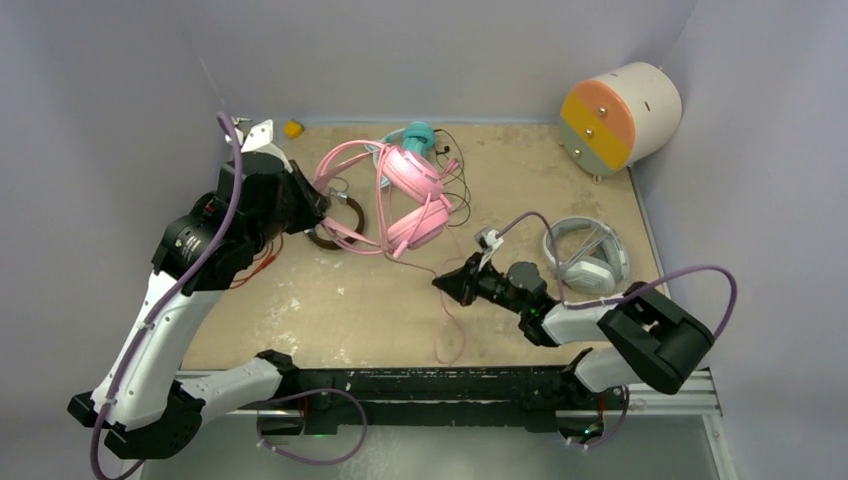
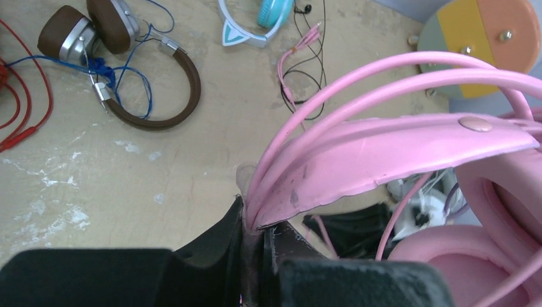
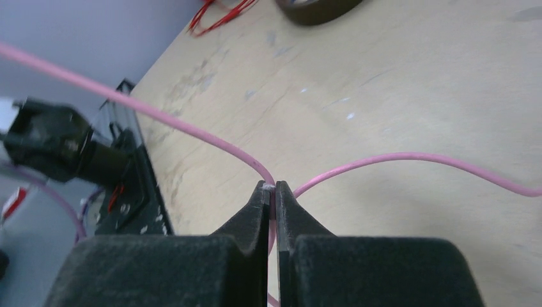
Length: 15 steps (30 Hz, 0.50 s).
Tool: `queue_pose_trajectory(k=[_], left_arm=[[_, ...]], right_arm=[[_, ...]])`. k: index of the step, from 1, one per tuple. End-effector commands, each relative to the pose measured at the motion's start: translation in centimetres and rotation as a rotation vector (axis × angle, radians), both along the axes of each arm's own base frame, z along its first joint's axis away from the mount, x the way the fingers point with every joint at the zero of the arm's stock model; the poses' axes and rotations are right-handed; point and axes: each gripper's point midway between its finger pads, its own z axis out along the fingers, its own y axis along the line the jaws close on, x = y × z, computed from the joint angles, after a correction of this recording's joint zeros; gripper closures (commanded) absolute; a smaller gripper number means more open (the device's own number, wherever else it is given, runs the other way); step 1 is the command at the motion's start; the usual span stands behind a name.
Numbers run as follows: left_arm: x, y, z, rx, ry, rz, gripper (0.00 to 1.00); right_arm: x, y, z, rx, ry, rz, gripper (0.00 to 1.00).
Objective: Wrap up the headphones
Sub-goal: Wrap the headphones cable around the headphones.
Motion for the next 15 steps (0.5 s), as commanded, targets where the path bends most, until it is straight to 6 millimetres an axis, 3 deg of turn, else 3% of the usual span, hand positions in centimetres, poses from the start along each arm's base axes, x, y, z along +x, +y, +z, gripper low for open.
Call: queue_pose_trajectory(k=[1,7,10,15], left_arm=[[-0.8,-2.3,3.2,-0.08,-0.097,-0.157,1.0],[-3.2,-7.8,-0.6,-0.098,-0.021,-0.547,1.0],[-3.8,-8.8,-2.5,-0.09,0.01,-0.639,1.0],[-4.6,-9.2,-3.5,-0.072,-0.039,-0.727,1.0]], right_arm=[[2.5,-2.0,-0.1,-0.032,0.115,-0.091,1.0],[3.2,-2.1,3.1,-0.065,0.148,-0.109,1.0],[3.5,-2.8,5.1,-0.083,0.133,-0.15,1.0],[3.2,-4.3,8.2,-0.146,0.093,-0.182,1.0]])
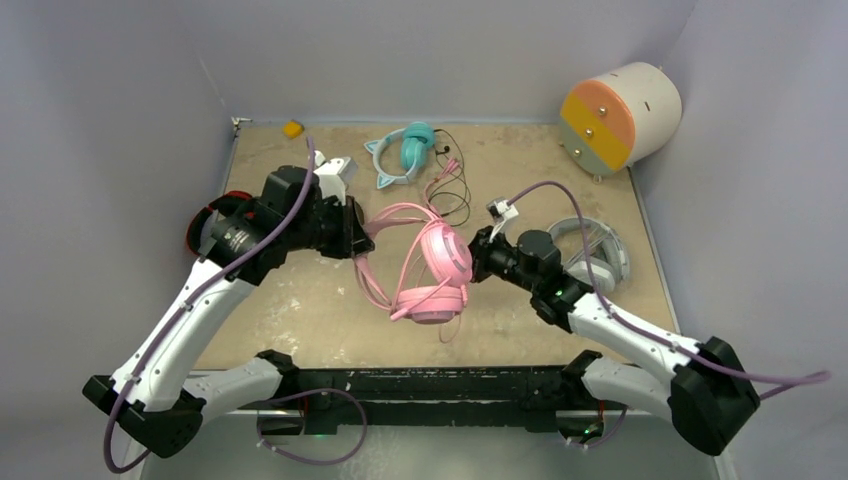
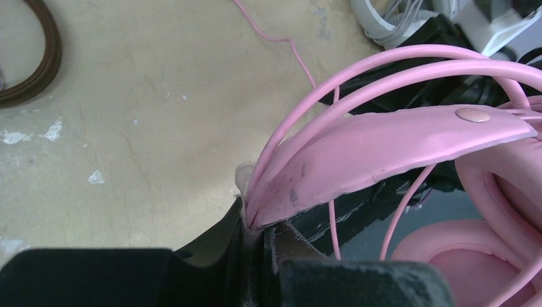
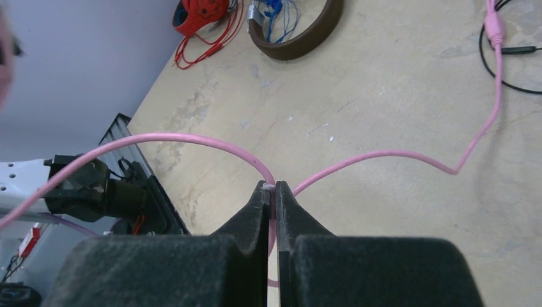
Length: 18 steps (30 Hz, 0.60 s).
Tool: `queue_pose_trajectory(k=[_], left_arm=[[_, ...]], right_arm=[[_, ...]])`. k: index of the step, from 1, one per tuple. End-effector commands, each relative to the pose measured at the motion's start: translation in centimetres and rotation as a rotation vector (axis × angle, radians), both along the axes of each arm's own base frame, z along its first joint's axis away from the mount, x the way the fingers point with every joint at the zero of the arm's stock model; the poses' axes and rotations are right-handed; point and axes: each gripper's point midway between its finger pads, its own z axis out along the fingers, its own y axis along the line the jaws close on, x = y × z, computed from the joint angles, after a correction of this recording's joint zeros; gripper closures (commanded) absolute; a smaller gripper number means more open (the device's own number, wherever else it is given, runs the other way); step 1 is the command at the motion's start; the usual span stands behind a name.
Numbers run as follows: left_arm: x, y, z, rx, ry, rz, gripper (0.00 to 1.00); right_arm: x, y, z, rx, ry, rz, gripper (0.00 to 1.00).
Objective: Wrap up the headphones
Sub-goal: Wrap the headphones cable around the headphones.
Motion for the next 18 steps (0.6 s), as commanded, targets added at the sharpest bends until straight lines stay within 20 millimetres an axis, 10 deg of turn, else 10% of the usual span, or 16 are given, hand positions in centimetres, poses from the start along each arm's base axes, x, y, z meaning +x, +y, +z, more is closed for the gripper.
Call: queue_pose_trajectory(k=[1,18], left_arm=[[-0.7,-2.2,3.3,-0.13,-0.168,-0.167,1.0],[0.6,1.0,-1.2,0.186,-0.479,-0.221,1.0]], right_arm=[[-0.4,-1.8,1.6,-0.115,0.017,-0.027,1.0],[-4.3,-2.0,4.7,-0.216,0.058,0.175,1.0]])
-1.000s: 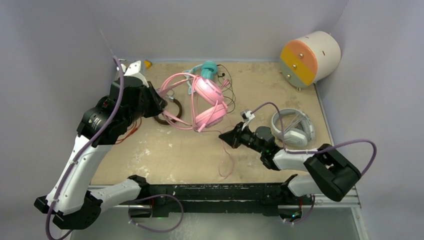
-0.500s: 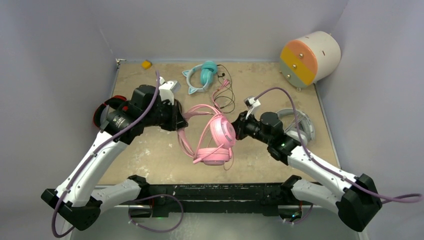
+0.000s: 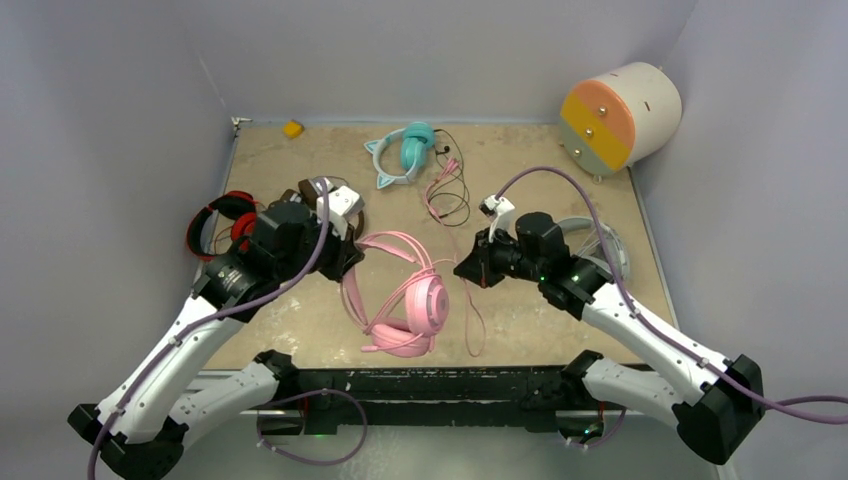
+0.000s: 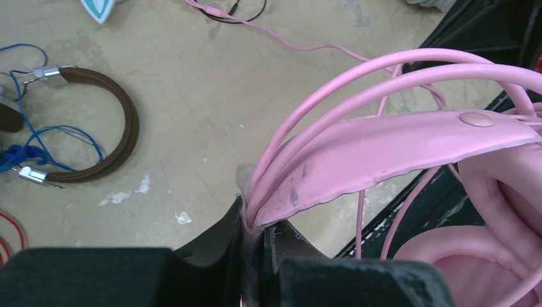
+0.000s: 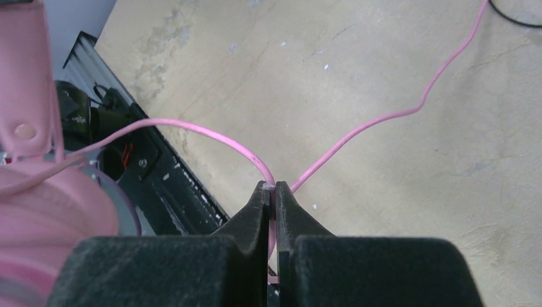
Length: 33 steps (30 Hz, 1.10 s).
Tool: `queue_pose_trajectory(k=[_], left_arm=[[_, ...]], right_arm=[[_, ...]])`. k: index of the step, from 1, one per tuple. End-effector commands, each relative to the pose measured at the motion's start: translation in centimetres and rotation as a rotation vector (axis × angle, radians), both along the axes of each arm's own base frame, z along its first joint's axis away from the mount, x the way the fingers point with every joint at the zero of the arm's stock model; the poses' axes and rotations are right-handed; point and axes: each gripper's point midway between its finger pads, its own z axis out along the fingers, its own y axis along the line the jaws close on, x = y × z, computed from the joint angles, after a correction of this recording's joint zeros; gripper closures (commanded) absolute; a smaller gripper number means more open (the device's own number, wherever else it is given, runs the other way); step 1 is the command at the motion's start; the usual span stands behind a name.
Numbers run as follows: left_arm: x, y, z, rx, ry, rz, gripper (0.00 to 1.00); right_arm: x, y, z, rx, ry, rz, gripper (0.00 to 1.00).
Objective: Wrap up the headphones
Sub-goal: Wrap the headphones cable around the headphones.
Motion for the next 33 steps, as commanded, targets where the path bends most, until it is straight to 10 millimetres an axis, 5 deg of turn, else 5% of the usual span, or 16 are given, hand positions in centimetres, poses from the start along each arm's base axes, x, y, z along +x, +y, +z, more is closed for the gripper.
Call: queue_pose_trajectory(k=[1,9,17,25,33], left_arm=[[1.4,-0.6,1.3,0.02,-0.156,-0.019,1.0],[3.0,0.4,-2.5,0.29,-0.245,-0.014,1.0],[6.4,2.8,-1.1,0.388,-0.337,0.193,1.0],[7.6,2.4,-0.1,0.31,-0.355,0.286,1.0],[8.3,3.5,0.4,0.308,-0.35,0.413,1.0]], right_arm=[[-1.8,0.7,3.0,0.047,-0.018,0.118,1.0],[-4.7,1.7,6.0,0.165,0.019,0.251,1.0],[-7.3,2.4,8.2,0.289,0.035,0.371,0.99],[-6.6,4.5,10.0,0.438,0.086,0.396,0.97],[-6.3,5.6,10.7,0.496,0.142,0.401,0.85]])
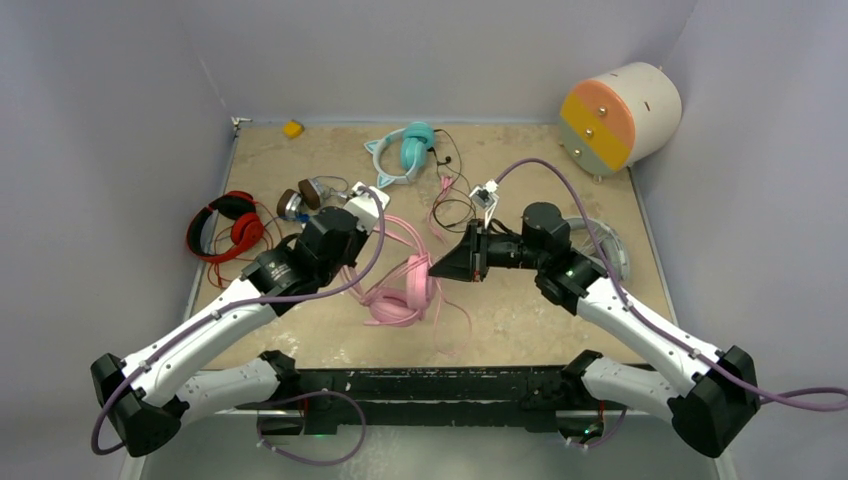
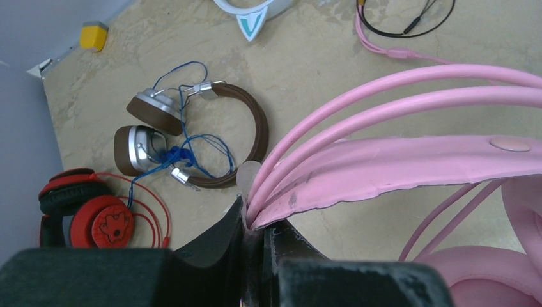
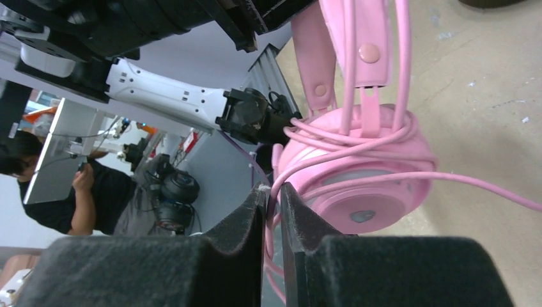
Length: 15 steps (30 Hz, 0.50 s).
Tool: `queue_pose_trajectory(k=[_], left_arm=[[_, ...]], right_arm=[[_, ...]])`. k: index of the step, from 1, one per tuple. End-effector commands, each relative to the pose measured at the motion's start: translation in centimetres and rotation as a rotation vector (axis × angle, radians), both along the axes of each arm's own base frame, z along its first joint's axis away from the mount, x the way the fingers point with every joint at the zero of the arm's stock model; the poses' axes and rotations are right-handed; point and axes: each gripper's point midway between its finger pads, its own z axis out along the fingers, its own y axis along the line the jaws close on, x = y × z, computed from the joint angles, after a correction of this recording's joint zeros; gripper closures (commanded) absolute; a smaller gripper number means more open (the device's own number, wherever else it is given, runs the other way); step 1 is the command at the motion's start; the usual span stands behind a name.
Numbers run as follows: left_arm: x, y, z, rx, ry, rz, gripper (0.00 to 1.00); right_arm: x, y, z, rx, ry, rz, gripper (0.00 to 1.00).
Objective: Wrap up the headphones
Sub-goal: Wrap the headphones cable around the headphones.
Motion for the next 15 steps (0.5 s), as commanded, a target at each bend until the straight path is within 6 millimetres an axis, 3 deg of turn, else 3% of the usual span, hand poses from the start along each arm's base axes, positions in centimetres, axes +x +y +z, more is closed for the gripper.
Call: queue_pose_trajectory(k=[1,6,11,15], left_arm=[[1.5,0.9,3.7,-0.13,-0.113,0.161,1.0],[2.0,1.7,4.2,-0.232,-0.097,0.33,1.0],[2.4,2.6,3.2,-0.245,-0.022,0.551,1.0],[2.1,2.9,3.0,-0.377,-0.018,0.675,1.0]], right_arm=[[-1.6,0.7,2.9,0.107,-0.021,0.083,0.84],[-2.0,1.5,2.3,0.11,-0.009,0.083,0.81],[-3.0,3.2,2.1,0.095,-0.032,0.105,0.75],[-3.3,4.2,1.4,0.071,-0.037,0.112,0.73]])
